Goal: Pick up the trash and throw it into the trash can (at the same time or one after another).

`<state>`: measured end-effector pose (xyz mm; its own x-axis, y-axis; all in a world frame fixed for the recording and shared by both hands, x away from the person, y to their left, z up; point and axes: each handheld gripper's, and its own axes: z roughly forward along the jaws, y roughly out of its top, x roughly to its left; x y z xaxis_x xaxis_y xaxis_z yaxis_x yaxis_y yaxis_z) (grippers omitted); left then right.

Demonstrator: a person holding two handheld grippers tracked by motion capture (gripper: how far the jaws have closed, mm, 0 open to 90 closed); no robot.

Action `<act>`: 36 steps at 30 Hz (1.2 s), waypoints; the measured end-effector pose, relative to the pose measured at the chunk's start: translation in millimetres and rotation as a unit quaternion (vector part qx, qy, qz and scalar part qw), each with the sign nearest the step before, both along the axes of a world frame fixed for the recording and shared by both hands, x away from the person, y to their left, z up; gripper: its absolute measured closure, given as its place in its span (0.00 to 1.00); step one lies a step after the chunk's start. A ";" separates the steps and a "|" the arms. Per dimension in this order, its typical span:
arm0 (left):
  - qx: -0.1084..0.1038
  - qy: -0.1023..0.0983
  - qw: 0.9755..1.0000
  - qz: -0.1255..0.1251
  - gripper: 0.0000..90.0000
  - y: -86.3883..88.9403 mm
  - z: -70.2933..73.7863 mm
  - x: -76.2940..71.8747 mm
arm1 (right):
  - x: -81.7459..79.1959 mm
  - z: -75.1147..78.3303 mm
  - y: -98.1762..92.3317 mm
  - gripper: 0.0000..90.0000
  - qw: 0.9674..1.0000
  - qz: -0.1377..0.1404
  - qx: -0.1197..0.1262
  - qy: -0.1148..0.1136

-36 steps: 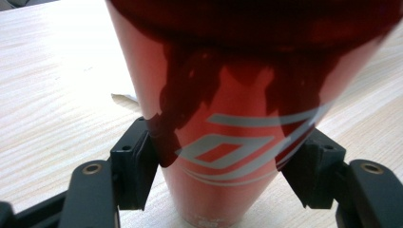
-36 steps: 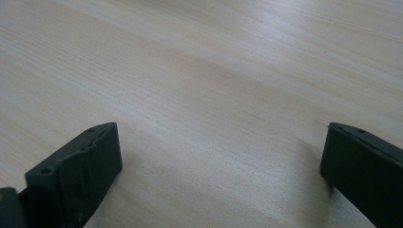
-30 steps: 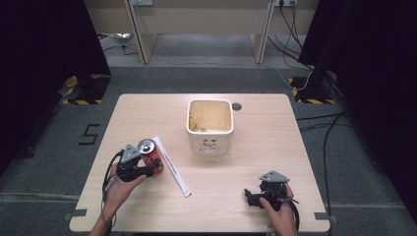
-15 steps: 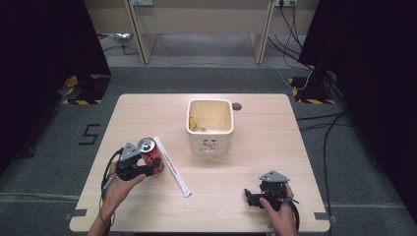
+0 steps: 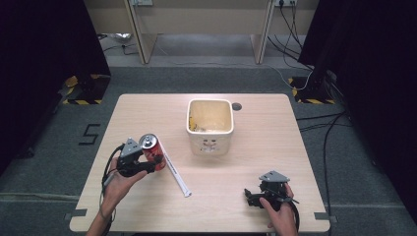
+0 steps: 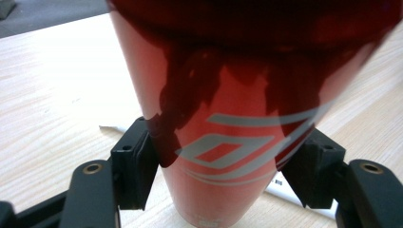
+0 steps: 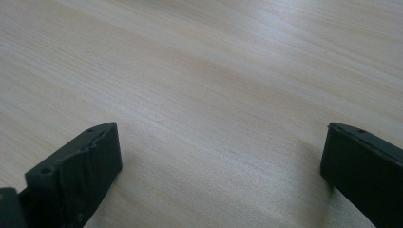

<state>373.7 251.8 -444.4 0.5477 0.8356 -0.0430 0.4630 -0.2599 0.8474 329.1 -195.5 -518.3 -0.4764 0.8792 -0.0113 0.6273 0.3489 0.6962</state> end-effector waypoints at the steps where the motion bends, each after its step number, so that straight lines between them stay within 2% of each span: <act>1: -0.001 -0.001 1.000 0.000 0.38 -0.3 1.3 0.5 | 0.0 0.0 0.0 0.00 1.000 0.000 0.000 0.000; 8: -0.004 -0.007 1.000 -0.002 0.38 -1.1 11.5 3.5 | 0.0 0.0 0.0 0.00 1.000 0.000 0.000 0.000; 18: -0.005 -0.009 1.000 -0.009 0.38 -4.0 18.9 5.8 | 0.0 0.0 0.0 0.00 1.000 0.000 0.000 0.000; 23: -0.010 -0.016 1.000 -0.014 0.38 -6.6 27.4 8.3 | 0.1 0.0 -0.1 0.00 1.000 0.001 -0.001 0.000; 29: -0.018 -0.014 0.999 -0.025 0.38 -8.0 36.4 12.5 | 0.0 0.0 0.0 0.00 1.000 0.000 0.000 0.000; 33: -0.020 -0.026 0.999 -0.023 0.38 -8.2 44.4 15.5 | 0.0 0.0 0.0 0.00 1.000 0.000 0.000 0.000; 36: -0.024 -0.028 0.999 -0.028 0.38 -9.3 51.0 17.7 | 0.0 0.0 0.0 0.00 1.000 0.000 0.000 0.000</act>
<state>391.4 242.5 -393.4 0.5968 0.8009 -0.0495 0.4003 -0.2437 0.8834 329.1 -195.5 -518.3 -0.4766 0.8790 -0.0116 0.6270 0.3491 0.6964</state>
